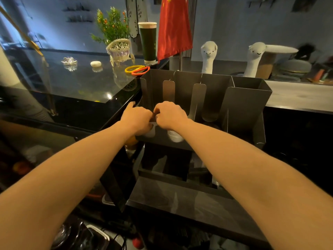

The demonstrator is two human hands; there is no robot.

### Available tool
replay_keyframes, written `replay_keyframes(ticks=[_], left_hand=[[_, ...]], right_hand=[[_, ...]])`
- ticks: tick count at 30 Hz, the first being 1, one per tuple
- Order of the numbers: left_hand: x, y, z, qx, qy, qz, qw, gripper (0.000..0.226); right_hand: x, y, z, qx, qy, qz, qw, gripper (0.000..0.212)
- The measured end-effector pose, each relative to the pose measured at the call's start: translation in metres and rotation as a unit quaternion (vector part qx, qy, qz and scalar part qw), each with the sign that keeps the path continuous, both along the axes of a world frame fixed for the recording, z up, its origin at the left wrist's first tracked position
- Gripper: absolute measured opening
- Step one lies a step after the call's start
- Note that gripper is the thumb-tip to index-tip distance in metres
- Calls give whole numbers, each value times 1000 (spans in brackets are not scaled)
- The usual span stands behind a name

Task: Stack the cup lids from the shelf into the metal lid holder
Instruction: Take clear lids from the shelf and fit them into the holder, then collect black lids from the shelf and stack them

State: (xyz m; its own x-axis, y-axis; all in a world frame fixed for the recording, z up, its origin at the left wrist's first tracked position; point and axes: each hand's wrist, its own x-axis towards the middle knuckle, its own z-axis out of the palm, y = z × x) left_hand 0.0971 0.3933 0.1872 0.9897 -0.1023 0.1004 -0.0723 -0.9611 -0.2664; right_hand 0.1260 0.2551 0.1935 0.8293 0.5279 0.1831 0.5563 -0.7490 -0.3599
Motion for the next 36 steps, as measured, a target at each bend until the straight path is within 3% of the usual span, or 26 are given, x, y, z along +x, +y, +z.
replay_keyframes(ticks=[6,11,22,36], left_hand=[[-47,-17,16,-123,-17,-36,992,16],[-69,-52,-4,-136,22,-75,988,16],[-93,-196,-78,-148,201,-182,951,22],[-60,-423,-151,-84,250,-295,918,51]], right_hand=[[-41,-31,-6,72,-53,-34,995,20],[-89,-70,-30,113,6,-79,990,31],[-145,-224,-109,20,91,-274,957,32],[-161,-458,-185,-81,183,-469,860,43]])
